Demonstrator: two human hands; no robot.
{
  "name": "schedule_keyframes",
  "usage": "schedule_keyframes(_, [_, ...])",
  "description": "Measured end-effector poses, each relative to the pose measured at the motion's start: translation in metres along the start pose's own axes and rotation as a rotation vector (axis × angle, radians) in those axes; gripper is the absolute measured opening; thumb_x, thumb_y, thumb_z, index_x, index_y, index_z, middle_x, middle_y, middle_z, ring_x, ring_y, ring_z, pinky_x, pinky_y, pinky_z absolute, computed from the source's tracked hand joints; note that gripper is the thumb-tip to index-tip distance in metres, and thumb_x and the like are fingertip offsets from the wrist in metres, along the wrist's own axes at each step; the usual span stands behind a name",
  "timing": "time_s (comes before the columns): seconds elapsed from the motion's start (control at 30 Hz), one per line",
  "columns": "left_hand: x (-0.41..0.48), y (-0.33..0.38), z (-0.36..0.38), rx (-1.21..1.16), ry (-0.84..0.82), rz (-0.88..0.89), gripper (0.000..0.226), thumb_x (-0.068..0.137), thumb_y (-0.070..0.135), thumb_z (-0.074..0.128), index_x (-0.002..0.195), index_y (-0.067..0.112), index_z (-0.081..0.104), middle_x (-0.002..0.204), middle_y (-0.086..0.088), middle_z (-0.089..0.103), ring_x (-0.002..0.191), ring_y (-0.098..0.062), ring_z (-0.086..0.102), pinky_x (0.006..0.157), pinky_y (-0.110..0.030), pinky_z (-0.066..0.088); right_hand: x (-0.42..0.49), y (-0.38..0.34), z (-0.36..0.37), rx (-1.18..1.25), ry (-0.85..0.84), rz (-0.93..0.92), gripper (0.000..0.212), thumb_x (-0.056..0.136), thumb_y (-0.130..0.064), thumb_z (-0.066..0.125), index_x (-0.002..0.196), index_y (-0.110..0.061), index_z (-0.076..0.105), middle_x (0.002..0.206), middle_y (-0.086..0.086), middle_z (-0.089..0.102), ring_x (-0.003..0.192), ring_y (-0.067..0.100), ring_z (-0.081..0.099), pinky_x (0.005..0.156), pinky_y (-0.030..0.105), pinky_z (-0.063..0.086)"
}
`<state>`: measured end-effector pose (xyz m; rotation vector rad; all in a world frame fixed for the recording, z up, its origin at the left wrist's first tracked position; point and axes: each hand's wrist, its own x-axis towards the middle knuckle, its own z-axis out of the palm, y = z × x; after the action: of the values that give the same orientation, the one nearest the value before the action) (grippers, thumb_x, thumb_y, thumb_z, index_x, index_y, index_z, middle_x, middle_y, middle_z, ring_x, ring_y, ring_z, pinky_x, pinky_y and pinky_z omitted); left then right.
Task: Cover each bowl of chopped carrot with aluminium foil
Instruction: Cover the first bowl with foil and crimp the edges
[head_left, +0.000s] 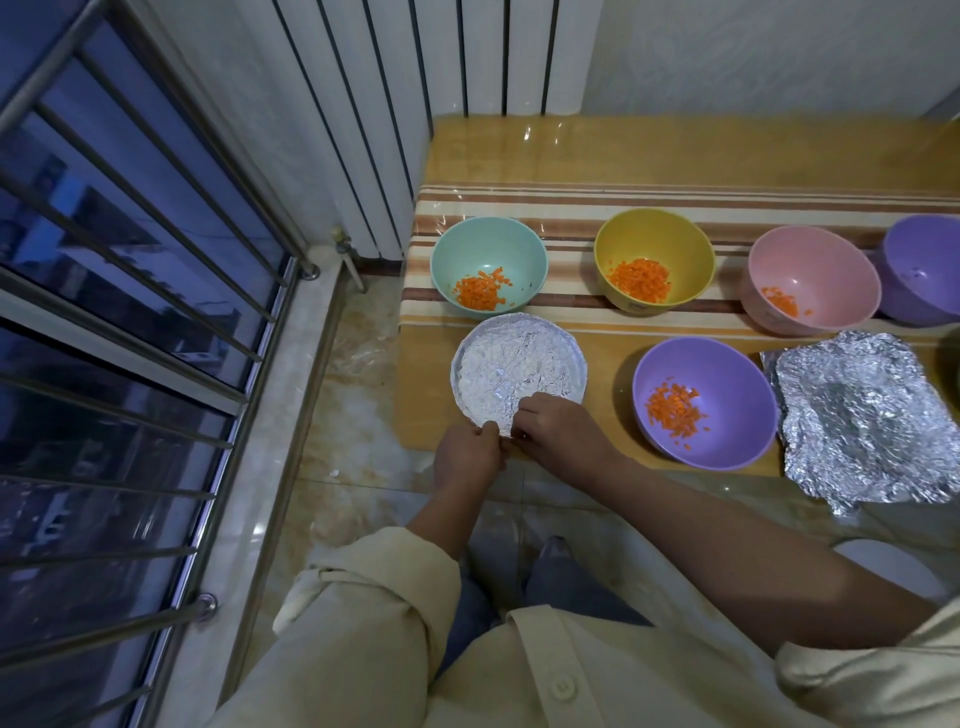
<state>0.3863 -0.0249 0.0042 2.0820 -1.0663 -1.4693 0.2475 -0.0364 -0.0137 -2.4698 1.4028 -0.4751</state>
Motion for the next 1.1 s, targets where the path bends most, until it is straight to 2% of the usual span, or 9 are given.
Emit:
schedule_keyframes(0.17, [0.005,0.002,-0.003,0.05,0.01,0.024,0.045,0.093,0.024,0.046,0.052,0.017,0.066,0.067,-0.009,0.074,0.077,-0.029,0.072,0.084,-0.044,0.057,0.0,-0.003,0.001,0.018,0.009,0.027,0.021,0.067,-0.002,0.077,0.06,-0.008,0.058,0.062,0.005,0.054,0.057,0.023,0.053,0.043,0.03,0.04])
schedule_keyframes(0.3, [0.002,0.0,-0.003,0.069,-0.002,0.016,0.044,0.096,0.032,0.05,0.06,0.015,0.068,0.063,-0.003,0.072,0.058,-0.017,0.065,0.079,-0.037,0.056,0.0,-0.003,0.001,0.032,0.024,0.029,0.022,0.07,-0.003,0.075,0.059,-0.006,0.057,0.061,0.006,0.053,0.056,0.023,0.053,0.043,0.03,0.038])
schedule_keyframes(0.43, [0.002,-0.002,-0.002,0.038,0.003,0.006,0.043,0.094,0.023,0.049,0.055,0.018,0.067,0.059,-0.005,0.071,0.075,-0.026,0.073,0.084,-0.043,0.058,0.001,-0.004,0.001,0.051,-0.002,0.023,0.02,0.067,-0.007,0.081,0.064,-0.007,0.061,0.063,0.005,0.056,0.058,0.024,0.055,0.044,0.03,0.04])
schedule_keyframes(0.53, [0.004,0.003,-0.005,0.048,0.025,0.003,0.043,0.094,0.022,0.05,0.053,0.017,0.064,0.052,-0.001,0.067,0.077,-0.029,0.073,0.084,-0.042,0.058,0.0,-0.001,-0.002,0.067,0.014,0.001,0.021,0.067,-0.014,0.084,0.069,-0.009,0.064,0.066,0.004,0.056,0.06,0.023,0.055,0.048,0.028,0.038])
schedule_keyframes(0.67, [0.013,0.0,-0.013,0.029,0.005,0.009,0.037,0.092,0.018,0.051,0.06,0.01,0.068,0.065,-0.013,0.073,0.067,-0.027,0.074,0.081,-0.045,0.06,-0.006,0.008,-0.009,0.018,0.011,-0.05,0.025,0.061,-0.012,0.086,0.067,-0.01,0.061,0.066,0.004,0.056,0.06,0.025,0.055,0.048,0.028,0.037])
schedule_keyframes(0.83, [0.015,-0.004,-0.015,0.04,0.008,0.013,0.038,0.092,0.021,0.051,0.061,0.012,0.07,0.067,-0.011,0.074,0.067,-0.024,0.074,0.081,-0.044,0.06,-0.006,0.005,-0.006,-0.036,-0.025,-0.077,0.024,0.06,-0.002,0.081,0.059,-0.01,0.058,0.062,0.004,0.055,0.057,0.024,0.055,0.045,0.027,0.038])
schedule_keyframes(0.97, [0.007,-0.004,-0.008,-0.034,-0.032,-0.046,0.043,0.096,0.039,0.059,0.065,0.01,0.068,0.065,-0.01,0.072,0.055,-0.021,0.067,0.06,-0.03,0.053,-0.002,0.002,-0.008,-0.064,-0.01,-0.089,0.024,0.059,-0.002,0.082,0.058,-0.009,0.058,0.061,0.004,0.054,0.056,0.023,0.054,0.046,0.025,0.035])
schedule_keyframes(1.0, [0.005,-0.006,-0.005,-0.077,-0.054,-0.053,0.041,0.095,0.036,0.06,0.066,0.01,0.069,0.067,-0.013,0.073,0.055,-0.023,0.067,0.06,-0.031,0.053,-0.002,0.002,-0.009,-0.068,-0.012,-0.092,0.024,0.059,-0.002,0.082,0.058,-0.009,0.059,0.061,0.004,0.054,0.055,0.023,0.054,0.047,0.024,0.034])
schedule_keyframes(1.1, [0.006,-0.011,0.005,-0.176,-0.062,-0.054,0.039,0.091,0.015,0.054,0.056,0.01,0.07,0.073,-0.019,0.075,0.068,-0.032,0.072,0.075,-0.04,0.056,-0.002,0.001,-0.007,-0.071,-0.014,-0.089,0.024,0.06,-0.004,0.082,0.058,-0.008,0.058,0.061,0.004,0.054,0.055,0.023,0.053,0.05,0.022,0.028])
